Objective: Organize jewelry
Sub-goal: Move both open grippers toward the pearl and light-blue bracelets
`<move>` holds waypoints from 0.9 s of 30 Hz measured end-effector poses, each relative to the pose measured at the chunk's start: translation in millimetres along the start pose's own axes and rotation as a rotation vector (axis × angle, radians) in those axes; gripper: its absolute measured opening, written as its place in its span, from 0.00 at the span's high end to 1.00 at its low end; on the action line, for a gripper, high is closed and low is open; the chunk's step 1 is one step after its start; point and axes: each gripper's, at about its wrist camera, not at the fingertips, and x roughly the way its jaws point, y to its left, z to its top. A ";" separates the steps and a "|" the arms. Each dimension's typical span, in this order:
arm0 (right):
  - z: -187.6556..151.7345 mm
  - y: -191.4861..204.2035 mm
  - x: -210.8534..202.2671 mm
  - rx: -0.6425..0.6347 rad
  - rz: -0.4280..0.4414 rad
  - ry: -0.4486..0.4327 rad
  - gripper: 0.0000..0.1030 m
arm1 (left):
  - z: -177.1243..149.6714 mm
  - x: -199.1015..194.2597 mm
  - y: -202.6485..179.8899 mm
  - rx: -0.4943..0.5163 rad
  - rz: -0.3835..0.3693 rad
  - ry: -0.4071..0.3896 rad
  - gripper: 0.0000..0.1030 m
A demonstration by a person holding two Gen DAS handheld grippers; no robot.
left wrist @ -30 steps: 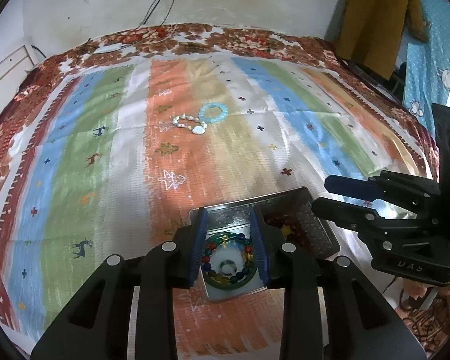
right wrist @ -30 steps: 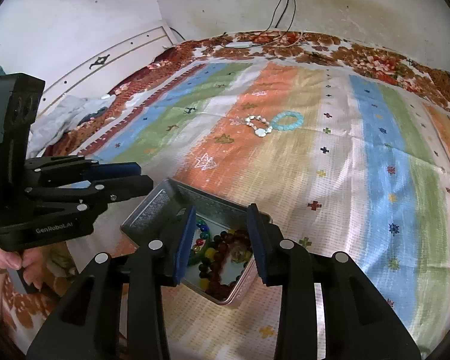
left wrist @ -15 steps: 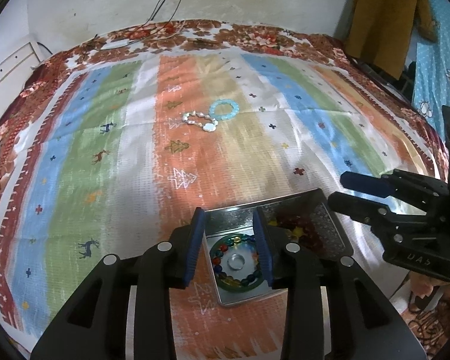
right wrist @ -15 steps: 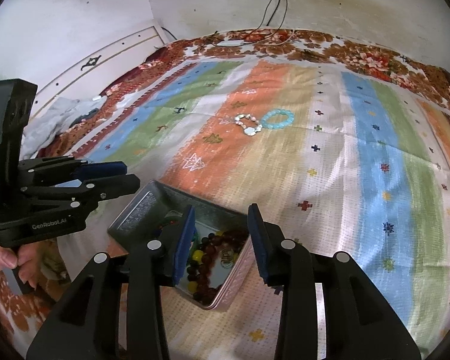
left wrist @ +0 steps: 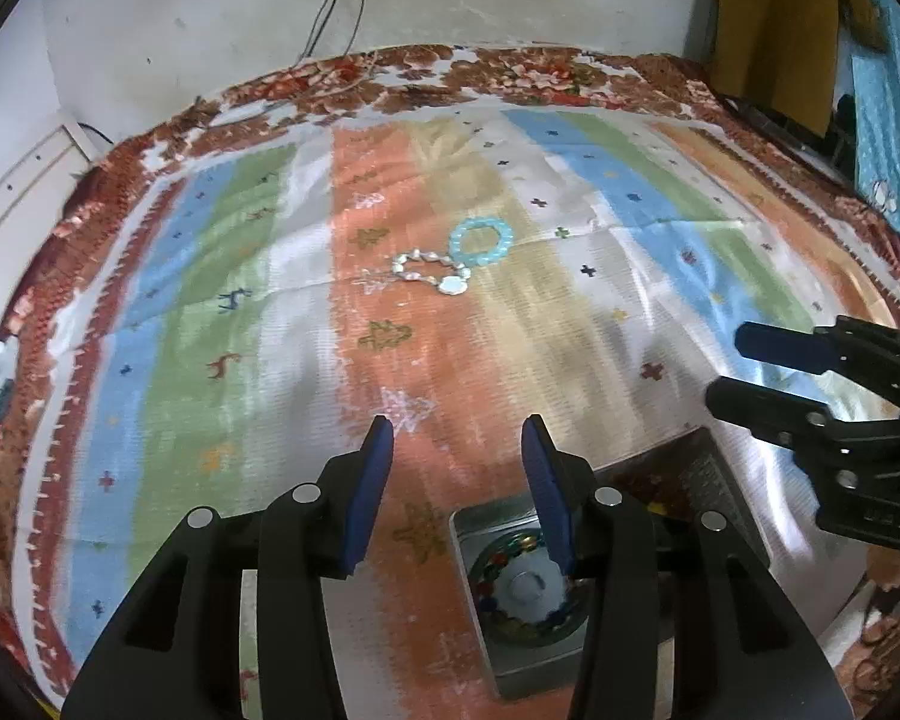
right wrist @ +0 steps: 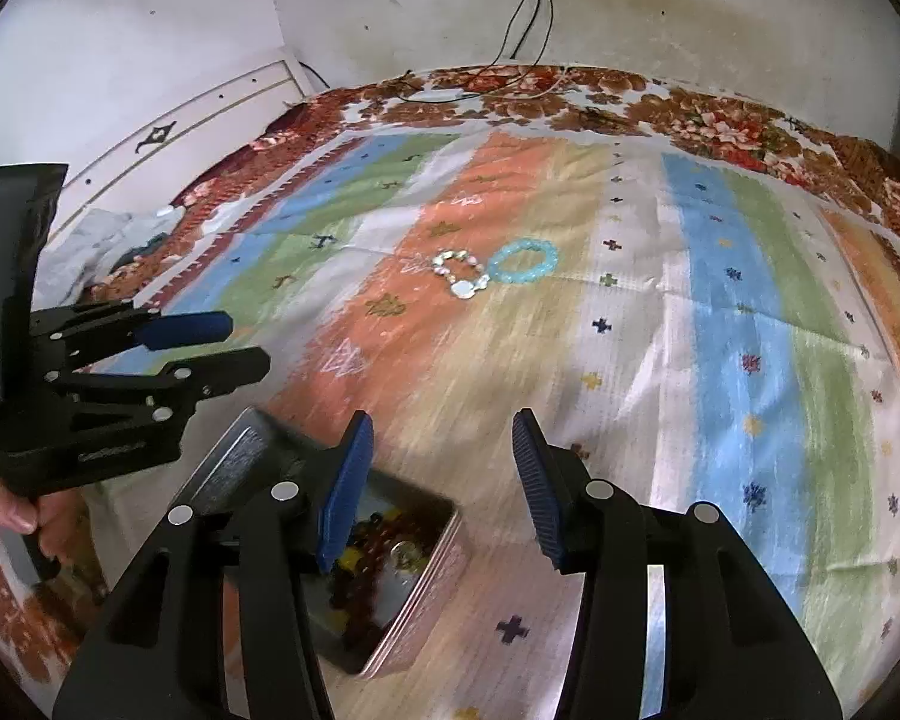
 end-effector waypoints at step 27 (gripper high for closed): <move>36.0 -25.3 48.6 0.018 -0.077 0.029 0.44 | 47.4 52.1 25.7 -0.023 0.047 0.014 0.42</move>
